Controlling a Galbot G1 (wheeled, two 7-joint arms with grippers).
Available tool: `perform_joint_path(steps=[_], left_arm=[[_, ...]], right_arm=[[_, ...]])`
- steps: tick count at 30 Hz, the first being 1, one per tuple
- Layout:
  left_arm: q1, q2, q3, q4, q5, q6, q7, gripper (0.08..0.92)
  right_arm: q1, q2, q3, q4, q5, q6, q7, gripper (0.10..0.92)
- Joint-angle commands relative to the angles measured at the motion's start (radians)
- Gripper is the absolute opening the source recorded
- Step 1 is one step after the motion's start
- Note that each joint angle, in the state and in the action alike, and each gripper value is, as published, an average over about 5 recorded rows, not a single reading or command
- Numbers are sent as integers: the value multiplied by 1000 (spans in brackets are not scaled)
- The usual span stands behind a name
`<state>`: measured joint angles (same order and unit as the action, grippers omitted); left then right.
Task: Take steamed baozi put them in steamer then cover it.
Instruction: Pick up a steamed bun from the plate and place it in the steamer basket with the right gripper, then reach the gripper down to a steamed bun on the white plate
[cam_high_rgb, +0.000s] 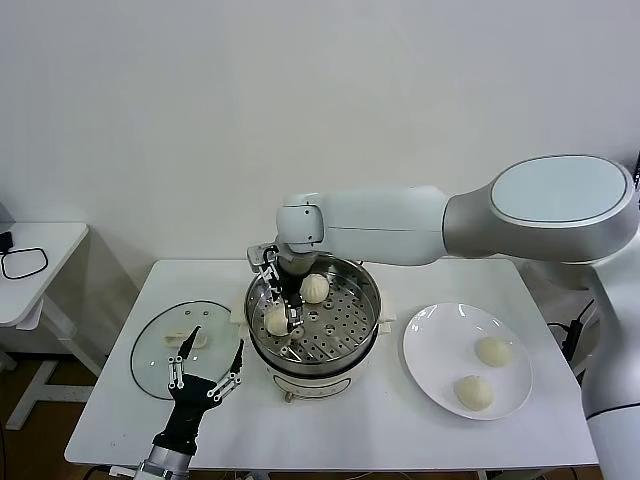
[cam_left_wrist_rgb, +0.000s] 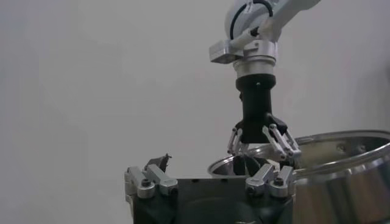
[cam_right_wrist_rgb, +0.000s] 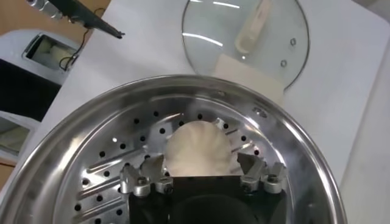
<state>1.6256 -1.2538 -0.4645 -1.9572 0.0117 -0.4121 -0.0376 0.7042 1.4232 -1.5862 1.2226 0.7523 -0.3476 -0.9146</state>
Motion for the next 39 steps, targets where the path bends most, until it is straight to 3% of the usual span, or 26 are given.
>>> perform_joint_path(steps=[1,10,16,25,39], left_arm=[[0,-2,2,-3,1,2,1,823],[3,-3,4,-11,5,8,2,823],[0,-4,2,-5,6,10,2,823],[-3,-5,0,7,8,13,0,823],[8,-9,-7,8,18,5,-8,823]], right_arm=[[107,-278,48,200,-71,12,-74,823],[168,-667,77,229,-196,147,-293,823],[85,-817,56,233,-314,214,-350,823],[-85,-898,29,264,-422,224,-336,823],[-347,-872,166,173,-488,223,-258,823]])
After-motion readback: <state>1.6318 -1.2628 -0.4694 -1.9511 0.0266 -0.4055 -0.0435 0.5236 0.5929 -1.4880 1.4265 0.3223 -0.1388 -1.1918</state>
